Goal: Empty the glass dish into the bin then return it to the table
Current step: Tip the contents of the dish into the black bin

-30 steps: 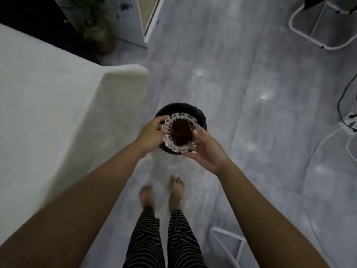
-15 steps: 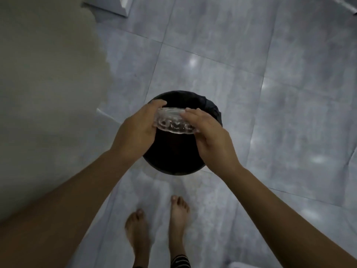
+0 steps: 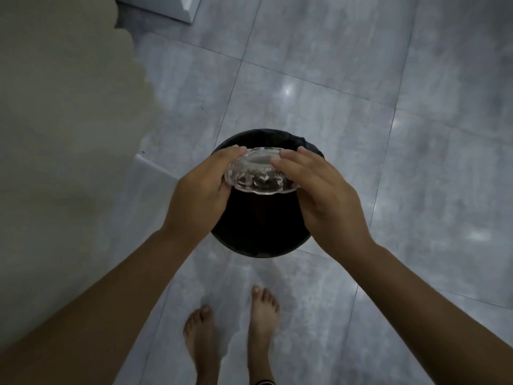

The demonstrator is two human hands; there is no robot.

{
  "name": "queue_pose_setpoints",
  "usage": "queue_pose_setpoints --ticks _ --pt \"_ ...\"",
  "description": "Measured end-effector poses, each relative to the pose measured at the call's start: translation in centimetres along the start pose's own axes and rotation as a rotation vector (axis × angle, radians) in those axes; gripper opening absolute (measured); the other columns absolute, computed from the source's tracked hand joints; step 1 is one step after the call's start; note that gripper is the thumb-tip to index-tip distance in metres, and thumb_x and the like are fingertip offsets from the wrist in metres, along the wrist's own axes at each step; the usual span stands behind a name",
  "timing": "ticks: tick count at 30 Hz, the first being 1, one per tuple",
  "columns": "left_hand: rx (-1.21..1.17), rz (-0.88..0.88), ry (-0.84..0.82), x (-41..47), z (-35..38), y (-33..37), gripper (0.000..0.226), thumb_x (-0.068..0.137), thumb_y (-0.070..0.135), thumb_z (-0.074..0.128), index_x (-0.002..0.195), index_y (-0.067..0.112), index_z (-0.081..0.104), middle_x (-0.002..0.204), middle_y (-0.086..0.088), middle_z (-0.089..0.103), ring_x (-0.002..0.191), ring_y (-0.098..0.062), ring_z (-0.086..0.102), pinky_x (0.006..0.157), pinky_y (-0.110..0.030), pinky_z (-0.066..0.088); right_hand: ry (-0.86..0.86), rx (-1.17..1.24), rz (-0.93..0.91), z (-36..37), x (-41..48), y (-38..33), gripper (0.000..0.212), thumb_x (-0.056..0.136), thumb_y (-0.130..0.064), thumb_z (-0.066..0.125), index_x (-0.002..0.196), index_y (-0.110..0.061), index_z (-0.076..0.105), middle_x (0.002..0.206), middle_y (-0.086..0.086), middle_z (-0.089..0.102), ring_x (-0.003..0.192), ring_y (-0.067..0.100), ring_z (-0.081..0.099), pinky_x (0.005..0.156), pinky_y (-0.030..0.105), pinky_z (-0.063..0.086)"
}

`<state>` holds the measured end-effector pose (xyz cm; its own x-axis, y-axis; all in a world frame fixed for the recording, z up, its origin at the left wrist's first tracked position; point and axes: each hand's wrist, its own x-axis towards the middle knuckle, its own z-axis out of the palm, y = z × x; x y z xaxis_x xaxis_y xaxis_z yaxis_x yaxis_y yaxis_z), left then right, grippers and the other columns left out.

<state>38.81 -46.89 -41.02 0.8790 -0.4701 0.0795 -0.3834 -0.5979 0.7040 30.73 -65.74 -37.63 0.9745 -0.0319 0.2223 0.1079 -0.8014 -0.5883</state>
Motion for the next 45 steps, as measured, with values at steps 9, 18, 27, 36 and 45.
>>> queue_pose_setpoints --ticks 9,18,27,36,45 --pt "0.061 -0.059 -0.194 0.0 3.6 -3.3 0.041 0.094 0.011 0.054 0.134 0.018 0.057 0.126 -0.003 0.068 0.114 -0.02 0.065 0.1 -0.027 0.049 -0.064 0.013 0.124 5.1 -2.9 4.1 0.047 0.088 0.006 0.055 0.13 -0.014 0.058 0.133 0.007 0.062 0.128 0.022 0.052 0.098 0.03 0.049" --pt "0.126 0.032 -0.195 -1.9 2.9 -4.0 0.039 0.09 0.015 0.063 0.129 0.01 0.062 0.118 -0.008 0.073 0.102 -0.023 0.072 0.091 -0.025 0.051 -0.185 0.02 0.115 4.7 -3.5 4.7 0.047 0.091 -0.003 0.057 0.135 -0.017 0.051 0.135 0.009 0.06 0.123 0.025 0.058 0.093 0.037 0.054" --pt "0.221 -0.145 -0.343 -1.8 4.2 -4.4 0.046 0.091 0.023 0.059 0.136 0.019 0.052 0.119 -0.012 0.066 0.109 -0.028 0.062 0.09 -0.042 0.054 -0.259 0.185 0.494 6.5 -3.6 2.8 0.039 0.095 -0.017 0.057 0.133 -0.024 0.056 0.129 -0.004 0.065 0.115 0.009 0.058 0.09 0.012 0.042" --pt "-0.178 -0.78 -0.193 -7.0 4.7 -6.6 0.064 0.095 0.012 0.051 0.15 0.029 0.024 0.134 -0.016 0.053 0.12 -0.032 0.056 0.1 -0.042 0.05 -0.335 0.078 0.347 10.0 -7.7 1.3 0.041 0.094 -0.013 0.057 0.134 -0.019 0.055 0.132 0.003 0.063 0.122 0.022 0.056 0.101 0.038 0.049" --pt "-0.443 -0.931 -0.176 -6.4 4.6 -5.3 0.069 0.096 -0.003 0.043 0.151 0.035 0.025 0.14 -0.011 0.05 0.121 -0.035 0.056 0.093 -0.057 0.053 -0.231 0.049 0.395 8.9 -6.8 2.5 0.042 0.092 -0.015 0.061 0.133 -0.017 0.057 0.13 0.003 0.064 0.119 0.02 0.059 0.1 0.032 0.05"
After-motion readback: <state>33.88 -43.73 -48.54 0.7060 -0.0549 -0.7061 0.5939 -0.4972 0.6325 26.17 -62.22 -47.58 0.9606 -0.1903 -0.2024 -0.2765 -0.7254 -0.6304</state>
